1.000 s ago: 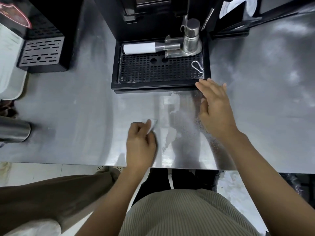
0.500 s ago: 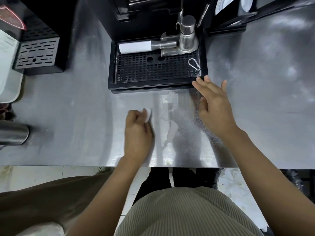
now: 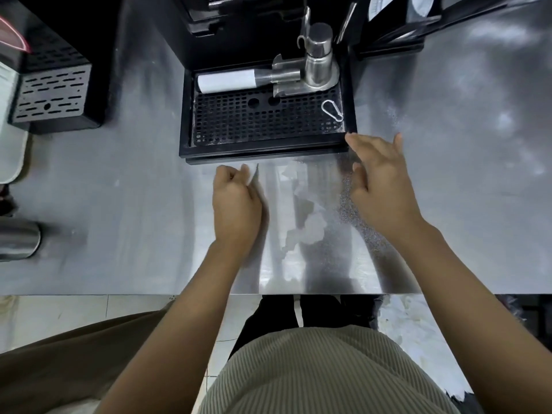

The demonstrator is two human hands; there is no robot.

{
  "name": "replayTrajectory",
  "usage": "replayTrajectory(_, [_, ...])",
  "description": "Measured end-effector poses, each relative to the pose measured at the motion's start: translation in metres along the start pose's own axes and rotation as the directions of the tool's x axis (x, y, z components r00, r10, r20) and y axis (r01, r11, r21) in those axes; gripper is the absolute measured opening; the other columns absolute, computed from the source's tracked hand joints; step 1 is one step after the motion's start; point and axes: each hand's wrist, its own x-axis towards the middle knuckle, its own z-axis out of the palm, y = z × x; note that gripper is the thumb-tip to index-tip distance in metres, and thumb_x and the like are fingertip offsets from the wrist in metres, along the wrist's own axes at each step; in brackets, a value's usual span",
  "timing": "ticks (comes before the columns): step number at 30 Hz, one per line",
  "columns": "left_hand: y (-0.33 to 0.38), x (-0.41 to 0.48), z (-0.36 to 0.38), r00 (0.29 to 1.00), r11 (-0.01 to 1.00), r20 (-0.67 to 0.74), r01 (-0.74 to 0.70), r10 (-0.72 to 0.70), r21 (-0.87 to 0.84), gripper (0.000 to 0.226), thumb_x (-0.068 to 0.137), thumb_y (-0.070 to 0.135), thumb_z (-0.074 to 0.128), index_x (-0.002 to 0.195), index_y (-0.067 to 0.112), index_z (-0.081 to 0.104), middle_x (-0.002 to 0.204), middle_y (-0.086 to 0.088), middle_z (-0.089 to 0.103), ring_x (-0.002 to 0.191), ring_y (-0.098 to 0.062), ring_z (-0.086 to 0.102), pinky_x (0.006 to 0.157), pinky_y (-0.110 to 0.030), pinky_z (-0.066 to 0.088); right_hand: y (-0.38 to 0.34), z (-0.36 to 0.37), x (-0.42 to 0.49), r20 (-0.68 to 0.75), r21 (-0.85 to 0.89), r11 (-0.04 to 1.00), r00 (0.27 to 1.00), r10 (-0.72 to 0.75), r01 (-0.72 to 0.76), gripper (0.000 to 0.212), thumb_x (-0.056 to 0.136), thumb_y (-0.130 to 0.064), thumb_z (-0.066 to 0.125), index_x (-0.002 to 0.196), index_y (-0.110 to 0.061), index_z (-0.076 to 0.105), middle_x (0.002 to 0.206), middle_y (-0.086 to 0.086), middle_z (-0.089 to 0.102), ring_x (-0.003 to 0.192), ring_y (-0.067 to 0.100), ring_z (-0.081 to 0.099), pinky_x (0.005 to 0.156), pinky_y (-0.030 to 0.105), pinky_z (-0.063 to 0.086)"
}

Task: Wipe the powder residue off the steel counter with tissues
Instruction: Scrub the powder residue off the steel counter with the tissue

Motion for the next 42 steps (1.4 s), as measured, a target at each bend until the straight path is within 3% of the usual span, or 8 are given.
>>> replayTrajectory(9, [0.061,-0.007,0.043,0.913,0.932,0.210,-0.316,0.350,-0.180,0.009,0.095,0.010,0.052,0.087,0.010,0.057,0.083,0.002,0.045,0.073,-0.016,0.046,0.073,-0.038,0.047,-0.001,0.002,-0.001,0.022,-0.063,0.998,1.000,-0.007,0.009,0.054,0.083,0.004,0.042,0.135,-0.003,0.056,0.137,0.016,0.056,0.132,0.027,0.048,0.121,0.049,-0.002])
replayTrajectory(14, [0.043,0.000,0.014,0.970,0.971,0.103,-0.209,0.222,-0.119,0.020,0.090,-0.003,0.052,0.103,-0.003,0.067,0.093,0.001,0.046,0.078,-0.005,0.045,0.077,-0.002,0.036,0.001,0.000,-0.003,0.040,-0.067,0.998,0.999,-0.019,0.022,0.056,0.083,0.006,0.043,0.136,-0.005,0.055,0.140,0.014,0.054,0.134,0.026,0.047,0.120,0.054,-0.002])
replayTrajectory(20, [0.041,0.003,0.025,0.977,0.981,0.123,-0.181,0.172,0.066,0.019,0.087,-0.005,0.046,0.095,-0.007,0.063,0.100,-0.008,0.044,0.085,-0.024,0.054,0.076,-0.012,0.035,-0.002,0.001,-0.005,0.039,-0.025,1.000,0.999,0.005,-0.004,0.066,0.078,0.015,0.046,0.141,-0.005,0.049,0.140,0.015,0.053,0.129,0.025,0.050,0.120,0.046,-0.007])
replayTrajectory(26, [0.065,0.001,0.054,0.916,0.932,0.188,-0.329,0.353,-0.150,0.015,0.092,0.000,0.048,0.097,-0.002,0.061,0.089,0.005,0.043,0.073,-0.003,0.042,0.069,-0.019,0.039,-0.001,-0.005,-0.004,0.049,0.099,0.991,0.995,0.086,-0.091,0.085,0.078,0.017,0.044,0.154,-0.013,0.021,0.133,0.002,0.060,0.126,0.008,0.044,0.120,0.031,-0.013])
replayTrajectory(30, [0.054,0.001,0.032,0.882,0.901,0.200,-0.394,0.426,-0.183,0.021,0.090,0.003,0.057,0.107,0.001,0.068,0.095,-0.006,0.052,0.079,-0.013,0.051,0.074,-0.020,0.046,0.004,-0.009,-0.008,0.068,0.212,0.971,0.993,0.098,-0.110,0.080,0.085,0.012,0.045,0.154,-0.015,0.015,0.135,-0.002,0.058,0.129,-0.009,0.032,0.119,0.032,-0.014])
replayTrajectory(36, [-0.039,-0.052,-0.047,0.988,0.988,-0.025,-0.154,0.154,-0.001,0.032,0.086,0.002,0.054,0.114,0.007,0.068,0.090,-0.004,0.052,0.070,-0.001,0.044,0.069,-0.011,0.041,-0.006,-0.018,-0.037,0.015,0.328,0.937,0.993,0.119,-0.117,0.067,0.087,0.013,0.044,0.146,-0.018,0.033,0.127,-0.004,0.056,0.126,0.017,0.050,0.118,0.020,-0.011])
replayTrajectory(39, [-0.071,-0.087,-0.060,0.999,0.996,0.043,-0.004,0.000,0.087,0.040,0.083,-0.006,0.057,0.119,0.010,0.066,0.094,-0.006,0.053,0.070,-0.012,0.050,0.067,-0.032,0.050,-0.009,-0.019,-0.053,0.032,0.320,0.937,0.990,0.134,-0.138,0.060,0.089,0.010,0.046,0.141,-0.018,0.039,0.127,-0.020,0.050,0.111,0.020,0.056,0.118,0.019,-0.009])
replayTrajectory(42, [-0.060,-0.108,-0.051,0.992,0.998,0.120,-0.051,0.047,0.028,0.041,0.082,0.003,0.054,0.121,0.009,0.064,0.097,-0.006,0.054,0.075,-0.011,0.052,0.070,-0.018,0.043,-0.012,-0.018,-0.064,0.053,0.328,0.934,0.990,0.133,-0.143,0.054,0.090,0.004,0.045,0.139,-0.016,0.042,0.128,-0.027,0.045,0.128,0.019,0.050,0.119,0.021,-0.007])
